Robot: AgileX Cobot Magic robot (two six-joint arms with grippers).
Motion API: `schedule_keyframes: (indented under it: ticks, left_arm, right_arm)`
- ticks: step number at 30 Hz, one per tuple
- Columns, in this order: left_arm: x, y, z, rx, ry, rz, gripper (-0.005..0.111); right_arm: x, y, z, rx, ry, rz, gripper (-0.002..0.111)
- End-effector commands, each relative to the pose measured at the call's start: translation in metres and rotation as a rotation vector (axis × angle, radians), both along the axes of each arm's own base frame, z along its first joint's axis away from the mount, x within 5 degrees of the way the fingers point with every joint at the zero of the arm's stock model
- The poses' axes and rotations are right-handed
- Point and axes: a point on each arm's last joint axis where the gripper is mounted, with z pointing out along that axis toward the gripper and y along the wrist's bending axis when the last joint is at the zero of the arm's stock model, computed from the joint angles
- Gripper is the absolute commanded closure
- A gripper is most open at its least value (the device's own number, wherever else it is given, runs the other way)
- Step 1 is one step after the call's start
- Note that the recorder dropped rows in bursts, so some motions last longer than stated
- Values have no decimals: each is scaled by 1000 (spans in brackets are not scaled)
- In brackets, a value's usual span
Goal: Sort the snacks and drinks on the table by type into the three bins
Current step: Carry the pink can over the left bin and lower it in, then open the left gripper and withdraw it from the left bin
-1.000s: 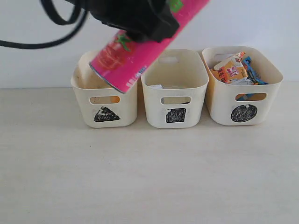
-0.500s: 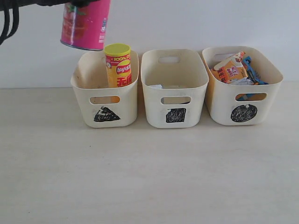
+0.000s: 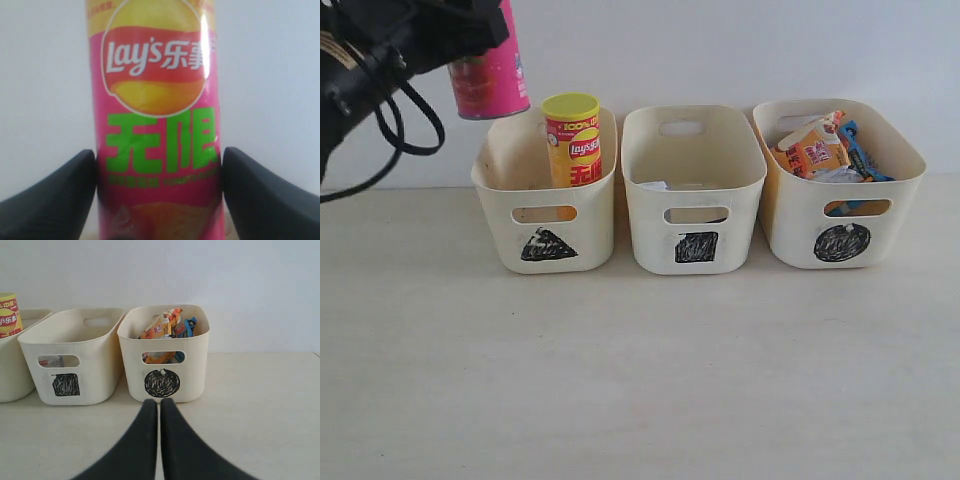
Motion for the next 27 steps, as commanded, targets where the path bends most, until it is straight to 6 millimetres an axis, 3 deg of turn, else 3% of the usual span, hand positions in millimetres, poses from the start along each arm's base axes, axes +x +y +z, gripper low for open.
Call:
schedule_keyframes:
  ticks: [1, 11, 19, 22, 25, 27]
  left_arm:
    - [16, -2, -29, -15, -30, 12, 103]
    - [49, 12, -89, 6, 20, 78, 103]
    - [71, 1, -110, 78, 93, 29, 102]
    - [74, 0, -116, 86, 117, 29, 84]
    - [74, 0, -117, 87, 120, 29, 51]
    - [74, 0, -117, 88, 114, 26, 41]
  right_arm:
    - [0, 0, -1, 6, -2, 3, 108]
    - [0, 0, -1, 6, -2, 3, 108]
    - [0, 0, -1, 6, -4, 3, 108]
    - [0, 0, -1, 6, -4, 3, 108]
    - [0, 0, -1, 6, -4, 3, 108]
    - [0, 0, -1, 6, -4, 3, 108]
